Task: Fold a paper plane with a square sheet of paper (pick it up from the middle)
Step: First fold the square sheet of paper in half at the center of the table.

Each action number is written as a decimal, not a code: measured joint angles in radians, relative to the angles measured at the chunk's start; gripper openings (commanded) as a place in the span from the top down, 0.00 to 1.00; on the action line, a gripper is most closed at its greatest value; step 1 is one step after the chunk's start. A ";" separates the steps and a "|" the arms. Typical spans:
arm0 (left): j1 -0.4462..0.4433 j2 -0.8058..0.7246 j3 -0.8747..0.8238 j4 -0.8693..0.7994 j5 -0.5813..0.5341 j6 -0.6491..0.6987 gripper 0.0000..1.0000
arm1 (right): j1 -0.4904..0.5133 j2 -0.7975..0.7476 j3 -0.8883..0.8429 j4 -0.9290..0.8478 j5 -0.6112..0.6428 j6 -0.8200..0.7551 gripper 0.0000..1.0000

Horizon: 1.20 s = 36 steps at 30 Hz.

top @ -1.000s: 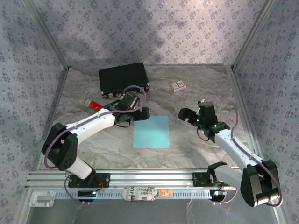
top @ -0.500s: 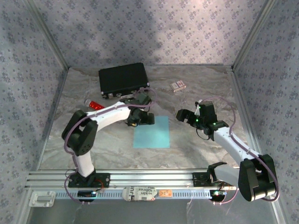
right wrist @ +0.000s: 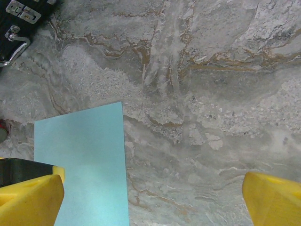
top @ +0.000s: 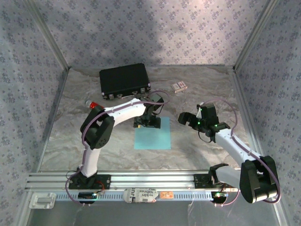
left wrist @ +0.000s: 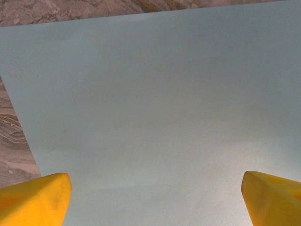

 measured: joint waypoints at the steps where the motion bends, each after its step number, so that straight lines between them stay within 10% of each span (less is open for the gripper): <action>1: 0.000 0.003 0.007 -0.005 0.000 0.000 0.07 | -0.002 0.000 0.000 -0.001 0.000 0.000 0.01; 36: -0.034 0.066 0.057 -0.018 0.037 -0.129 0.06 | -0.016 0.000 0.000 -0.019 0.000 0.010 0.01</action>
